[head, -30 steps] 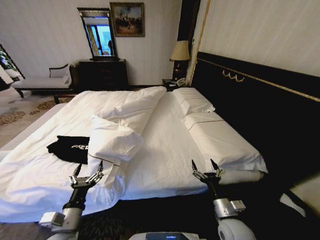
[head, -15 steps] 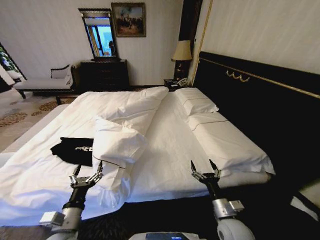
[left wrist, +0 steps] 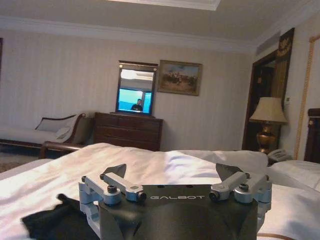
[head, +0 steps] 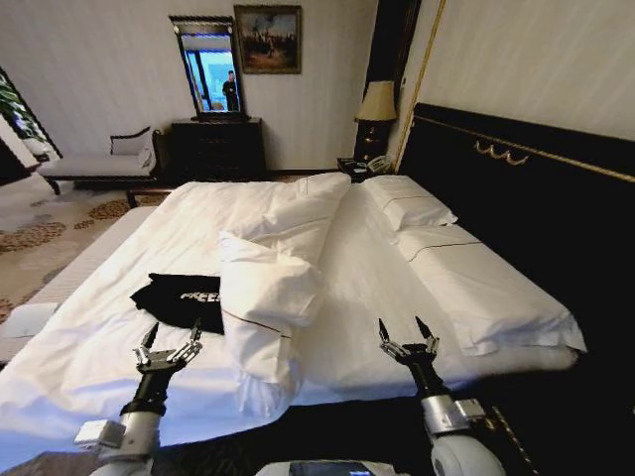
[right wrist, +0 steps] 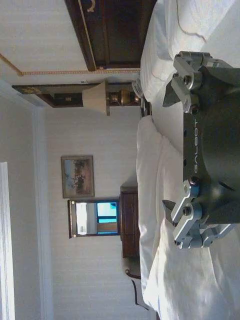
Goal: Fold the clothes on the bed.
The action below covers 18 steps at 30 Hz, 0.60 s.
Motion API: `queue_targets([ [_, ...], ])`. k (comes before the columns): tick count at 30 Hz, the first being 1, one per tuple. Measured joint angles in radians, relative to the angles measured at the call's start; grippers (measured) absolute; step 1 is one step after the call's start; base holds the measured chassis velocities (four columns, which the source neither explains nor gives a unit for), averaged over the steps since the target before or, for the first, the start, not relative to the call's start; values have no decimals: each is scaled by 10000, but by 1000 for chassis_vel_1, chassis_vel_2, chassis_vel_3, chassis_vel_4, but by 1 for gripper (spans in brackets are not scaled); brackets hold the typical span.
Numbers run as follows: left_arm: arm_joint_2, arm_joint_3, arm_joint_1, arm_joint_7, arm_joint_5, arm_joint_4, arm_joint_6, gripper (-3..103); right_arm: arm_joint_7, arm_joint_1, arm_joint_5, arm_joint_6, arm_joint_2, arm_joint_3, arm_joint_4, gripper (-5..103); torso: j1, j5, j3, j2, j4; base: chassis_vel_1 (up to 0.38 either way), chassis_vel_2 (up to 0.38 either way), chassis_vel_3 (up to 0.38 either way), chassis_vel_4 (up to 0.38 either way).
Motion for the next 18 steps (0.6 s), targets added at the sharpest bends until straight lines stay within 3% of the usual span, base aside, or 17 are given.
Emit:
queue_targets([
  [6, -17, -168, -13, -71, -55, 75, -5, 100, 43, 38, 65, 76, -32, -19, -76, 100, 0, 1, -1, 0, -2, 158, 201, -146, -213],
  [10, -45, -396, -58, -263, -29, 236, 8, 100, 213, 231, 677, 274, -194, -212, -276, 100, 1, -1, 0, 0, -2, 116, 166, -127, -202],
  [14, -18, -648, -41, -310, -148, 338, 8, 100, 286, 899, 2417, 313, -663, -540, -735, 100, 1, -4, -1, 1, -1, 45, 89, -35, -68],
  [15, -18, -648, -41, -310, -148, 338, 8, 100, 286, 899, 2417, 313, -663, -540, -735, 100, 1, -4, -1, 1, -1, 0, 0, 0, 0],
  [18, -14, -831, 10, -300, -185, 442, -17, 100, 321, 2027, 4236, 288, -1324, -999, -1503, 100, -2, 7, 0, 0, 0, -6, -18, 1, 9],
])
